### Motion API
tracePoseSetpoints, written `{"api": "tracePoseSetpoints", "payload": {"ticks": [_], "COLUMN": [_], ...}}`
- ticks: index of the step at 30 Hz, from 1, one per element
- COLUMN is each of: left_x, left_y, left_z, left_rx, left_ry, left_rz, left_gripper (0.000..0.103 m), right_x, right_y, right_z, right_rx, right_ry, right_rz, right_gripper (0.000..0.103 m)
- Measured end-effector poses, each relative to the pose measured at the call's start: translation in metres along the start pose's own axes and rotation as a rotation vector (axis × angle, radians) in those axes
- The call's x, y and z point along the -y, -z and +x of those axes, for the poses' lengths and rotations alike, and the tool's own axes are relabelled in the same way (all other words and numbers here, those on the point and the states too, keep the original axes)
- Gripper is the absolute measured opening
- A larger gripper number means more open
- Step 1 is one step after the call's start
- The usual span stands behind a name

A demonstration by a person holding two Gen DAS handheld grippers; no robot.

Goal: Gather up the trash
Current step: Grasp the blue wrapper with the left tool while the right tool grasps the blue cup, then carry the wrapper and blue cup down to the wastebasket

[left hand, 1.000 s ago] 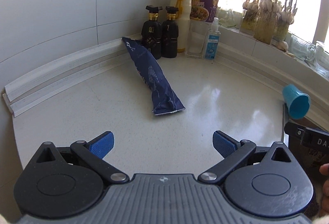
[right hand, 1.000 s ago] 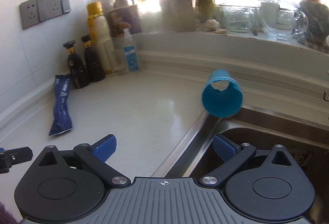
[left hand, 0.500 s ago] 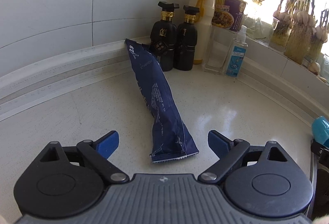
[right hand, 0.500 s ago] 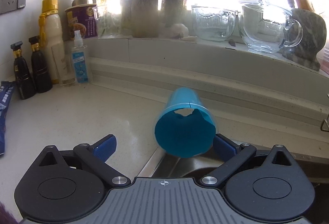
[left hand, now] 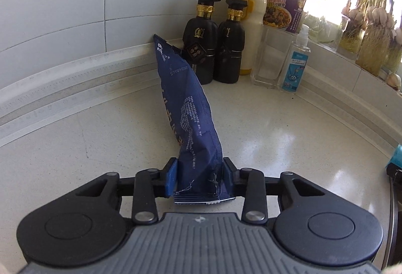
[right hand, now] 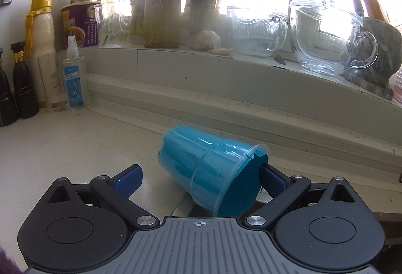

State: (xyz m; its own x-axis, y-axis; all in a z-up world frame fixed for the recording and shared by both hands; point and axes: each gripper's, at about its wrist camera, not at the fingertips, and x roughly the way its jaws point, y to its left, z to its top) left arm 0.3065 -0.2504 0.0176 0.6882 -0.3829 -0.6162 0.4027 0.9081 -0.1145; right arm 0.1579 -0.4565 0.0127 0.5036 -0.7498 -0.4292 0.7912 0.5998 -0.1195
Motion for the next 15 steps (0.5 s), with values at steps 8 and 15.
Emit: {"api": "tracePoseSetpoints", "payload": {"ticks": [8,15], "left_x": [-0.001,-0.012], "left_y": [0.003,0.001], "left_z": [-0.002,-0.015], "left_rx": [0.009,0.031], "left_ry": [-0.008,-0.002], "left_rz": [0.006,-0.018], "left_gripper": [0.02,0.017], "right_x": [0.0,0.001], "right_y": [0.005,0.004], "right_z": [0.005,-0.003], "right_rx": [-0.024,-0.009], "right_ry": [-0.006,-0.049], "right_rz": [-0.014,-0.006], "right_gripper": [0.027,0.003]}}
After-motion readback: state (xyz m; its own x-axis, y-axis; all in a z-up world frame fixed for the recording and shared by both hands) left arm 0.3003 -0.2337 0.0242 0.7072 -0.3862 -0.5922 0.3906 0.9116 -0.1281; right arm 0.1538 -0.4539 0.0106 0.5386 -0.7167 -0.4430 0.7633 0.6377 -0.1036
